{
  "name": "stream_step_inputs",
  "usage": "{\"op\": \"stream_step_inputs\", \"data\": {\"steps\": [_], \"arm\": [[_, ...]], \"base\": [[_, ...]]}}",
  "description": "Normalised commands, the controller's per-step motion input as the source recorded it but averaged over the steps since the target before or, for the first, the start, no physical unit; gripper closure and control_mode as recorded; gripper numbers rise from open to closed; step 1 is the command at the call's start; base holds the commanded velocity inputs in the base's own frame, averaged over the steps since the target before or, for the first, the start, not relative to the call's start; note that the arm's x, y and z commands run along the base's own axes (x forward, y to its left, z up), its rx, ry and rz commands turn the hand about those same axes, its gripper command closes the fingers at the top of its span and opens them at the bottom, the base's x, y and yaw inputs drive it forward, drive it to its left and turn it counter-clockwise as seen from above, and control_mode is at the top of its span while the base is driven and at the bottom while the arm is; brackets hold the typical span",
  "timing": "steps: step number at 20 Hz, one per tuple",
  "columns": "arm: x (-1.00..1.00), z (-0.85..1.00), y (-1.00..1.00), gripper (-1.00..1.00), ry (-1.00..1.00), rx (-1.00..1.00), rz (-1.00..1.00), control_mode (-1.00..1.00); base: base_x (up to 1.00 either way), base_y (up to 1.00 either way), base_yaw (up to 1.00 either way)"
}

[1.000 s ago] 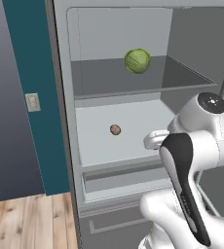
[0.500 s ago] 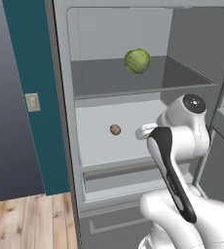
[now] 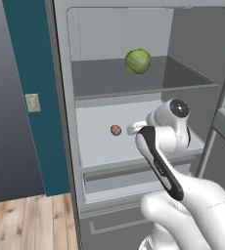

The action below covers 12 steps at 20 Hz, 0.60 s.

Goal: Pick the egg and butter from the fridge and place them by the bowl for mixing.

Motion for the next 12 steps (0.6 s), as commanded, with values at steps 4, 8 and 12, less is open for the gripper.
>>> {"op": "stream_step_inputs", "data": {"steps": [4,8,12], "arm": [[0.71,-0.03,0.66,-1.0,0.0,0.0,-0.05,-1.0],[0.49,-0.01,0.34,-1.0,0.05,0.0,-0.06,-1.0],[0.04,-0.03,0.01,-1.0,0.05,0.0,0.0,-1.0]], "base": [[0.0,0.0,0.0],[0.0,0.0,0.0],[0.0,0.0,0.0]]}}
